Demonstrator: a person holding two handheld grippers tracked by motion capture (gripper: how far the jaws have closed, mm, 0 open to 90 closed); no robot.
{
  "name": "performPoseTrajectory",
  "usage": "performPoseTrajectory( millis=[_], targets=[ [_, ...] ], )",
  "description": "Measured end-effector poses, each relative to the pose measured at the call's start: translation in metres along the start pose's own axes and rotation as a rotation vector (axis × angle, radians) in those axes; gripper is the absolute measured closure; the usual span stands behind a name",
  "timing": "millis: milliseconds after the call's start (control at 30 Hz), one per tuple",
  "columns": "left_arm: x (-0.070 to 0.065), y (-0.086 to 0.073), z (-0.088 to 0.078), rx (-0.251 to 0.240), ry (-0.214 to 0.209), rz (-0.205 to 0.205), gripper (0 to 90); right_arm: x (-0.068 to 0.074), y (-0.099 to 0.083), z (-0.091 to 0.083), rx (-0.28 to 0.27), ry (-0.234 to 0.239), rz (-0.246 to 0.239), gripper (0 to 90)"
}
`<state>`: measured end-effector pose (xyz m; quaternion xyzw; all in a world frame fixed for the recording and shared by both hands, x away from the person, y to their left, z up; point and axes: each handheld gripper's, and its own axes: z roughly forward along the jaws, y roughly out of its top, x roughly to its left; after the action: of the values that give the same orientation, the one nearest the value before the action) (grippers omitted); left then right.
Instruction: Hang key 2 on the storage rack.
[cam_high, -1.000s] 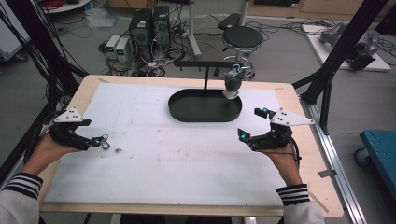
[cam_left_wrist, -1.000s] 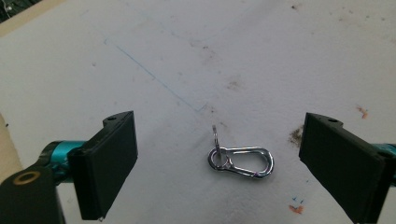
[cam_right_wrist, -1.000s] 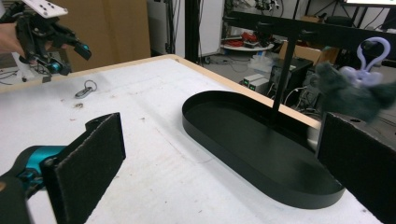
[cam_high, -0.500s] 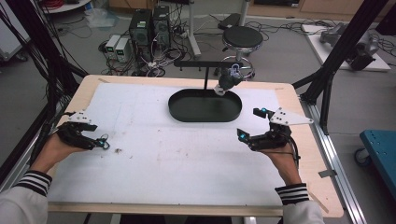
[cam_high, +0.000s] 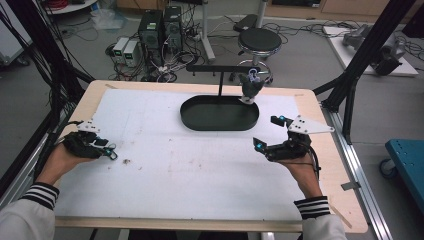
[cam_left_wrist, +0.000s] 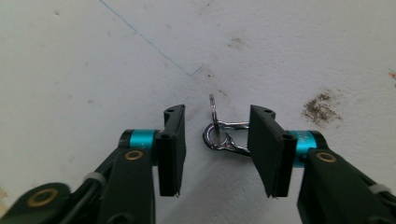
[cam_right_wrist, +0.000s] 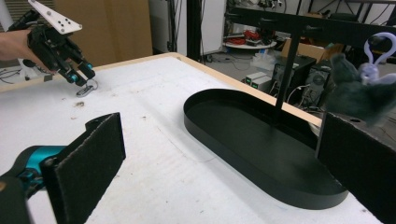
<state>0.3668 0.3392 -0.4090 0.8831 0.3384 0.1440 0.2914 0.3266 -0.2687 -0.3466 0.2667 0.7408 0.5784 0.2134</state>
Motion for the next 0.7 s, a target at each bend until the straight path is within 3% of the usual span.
performPoseTrajectory(
  millis=[167,700],
  targets=[
    [-0.0011,0.0004,0.0008,0.005,-0.005,-0.004,66.8,-0.0005,-0.0003,0.0003,0.000,-0.001,0.003,0.7],
    [0.0012,0.0008,0.0056,0.014,-0.001,-0.027,72.5,-0.0012,-0.0011,0.0016,0.009,0.002,0.004,0.7]
  ],
)
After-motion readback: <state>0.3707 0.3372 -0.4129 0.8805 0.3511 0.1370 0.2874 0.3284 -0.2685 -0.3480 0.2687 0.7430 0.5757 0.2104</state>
